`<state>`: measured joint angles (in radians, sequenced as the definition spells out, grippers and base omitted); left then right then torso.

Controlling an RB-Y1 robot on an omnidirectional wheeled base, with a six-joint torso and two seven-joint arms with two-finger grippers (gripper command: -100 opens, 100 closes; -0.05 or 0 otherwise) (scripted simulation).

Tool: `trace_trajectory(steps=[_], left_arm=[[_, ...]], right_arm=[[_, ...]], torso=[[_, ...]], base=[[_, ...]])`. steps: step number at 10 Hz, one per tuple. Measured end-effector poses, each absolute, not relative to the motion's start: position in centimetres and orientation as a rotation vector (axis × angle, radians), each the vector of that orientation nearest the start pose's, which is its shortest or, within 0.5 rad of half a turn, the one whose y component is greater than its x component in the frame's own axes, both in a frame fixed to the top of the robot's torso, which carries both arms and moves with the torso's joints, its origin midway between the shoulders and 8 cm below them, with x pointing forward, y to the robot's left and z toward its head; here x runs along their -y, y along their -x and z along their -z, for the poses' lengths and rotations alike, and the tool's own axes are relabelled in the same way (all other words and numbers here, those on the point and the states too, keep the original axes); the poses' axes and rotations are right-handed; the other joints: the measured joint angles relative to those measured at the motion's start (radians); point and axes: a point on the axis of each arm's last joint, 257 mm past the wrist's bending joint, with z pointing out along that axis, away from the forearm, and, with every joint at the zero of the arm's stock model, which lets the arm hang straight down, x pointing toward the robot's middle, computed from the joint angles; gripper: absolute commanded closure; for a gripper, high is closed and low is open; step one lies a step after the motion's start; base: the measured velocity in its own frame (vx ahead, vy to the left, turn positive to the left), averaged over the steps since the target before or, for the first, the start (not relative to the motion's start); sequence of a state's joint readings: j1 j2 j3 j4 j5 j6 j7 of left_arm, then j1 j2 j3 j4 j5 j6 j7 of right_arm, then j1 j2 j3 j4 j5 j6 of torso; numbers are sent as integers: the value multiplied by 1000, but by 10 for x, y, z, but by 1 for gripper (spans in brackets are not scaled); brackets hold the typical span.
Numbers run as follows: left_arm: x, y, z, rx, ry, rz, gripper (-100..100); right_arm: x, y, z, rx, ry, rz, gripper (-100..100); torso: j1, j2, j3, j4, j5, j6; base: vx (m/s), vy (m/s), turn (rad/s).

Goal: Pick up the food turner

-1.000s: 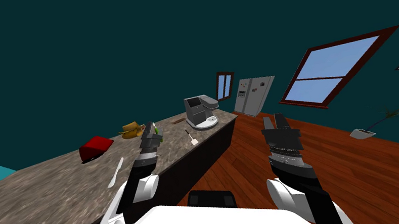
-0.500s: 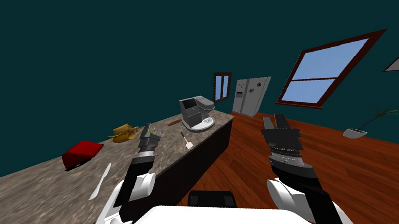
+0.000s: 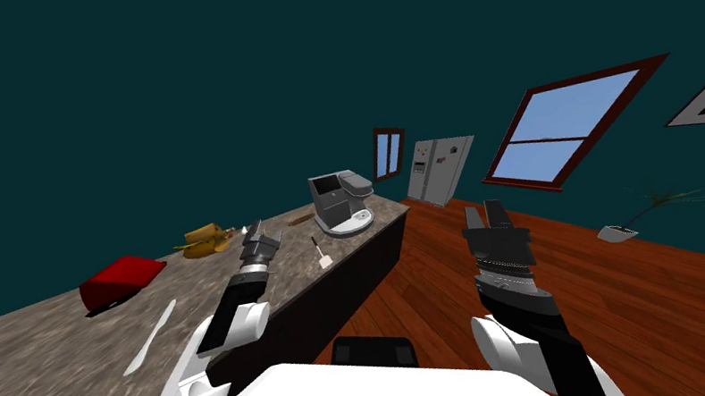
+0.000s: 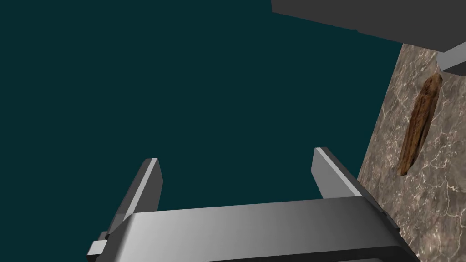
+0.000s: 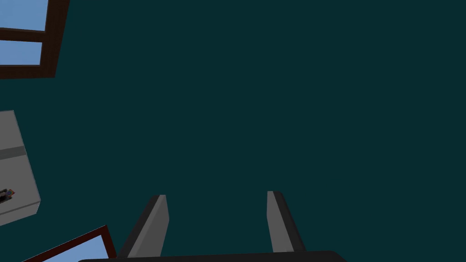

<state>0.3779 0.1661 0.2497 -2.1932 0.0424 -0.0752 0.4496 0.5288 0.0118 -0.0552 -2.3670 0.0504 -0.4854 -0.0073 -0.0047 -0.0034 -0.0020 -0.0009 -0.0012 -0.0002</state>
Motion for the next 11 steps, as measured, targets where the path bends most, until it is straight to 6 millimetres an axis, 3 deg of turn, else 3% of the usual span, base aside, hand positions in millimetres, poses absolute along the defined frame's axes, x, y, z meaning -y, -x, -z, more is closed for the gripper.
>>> trace_trajectory(steps=[6, 11], left_arm=[[-430, -413, 72, -639, 1323, 1354, -100], [-470, -408, 104, -536, 1530, 1326, -100]], right_arm=[[291, -324, -51, -597, -591, -1220, 0], [291, -324, -51, -597, -591, -1220, 0]], torso=[[1, 1, 1, 0, 0, 0], [-1, 0, 0, 0, 0, 0]], base=[[49, -65, -29], [72, -80, -40]])
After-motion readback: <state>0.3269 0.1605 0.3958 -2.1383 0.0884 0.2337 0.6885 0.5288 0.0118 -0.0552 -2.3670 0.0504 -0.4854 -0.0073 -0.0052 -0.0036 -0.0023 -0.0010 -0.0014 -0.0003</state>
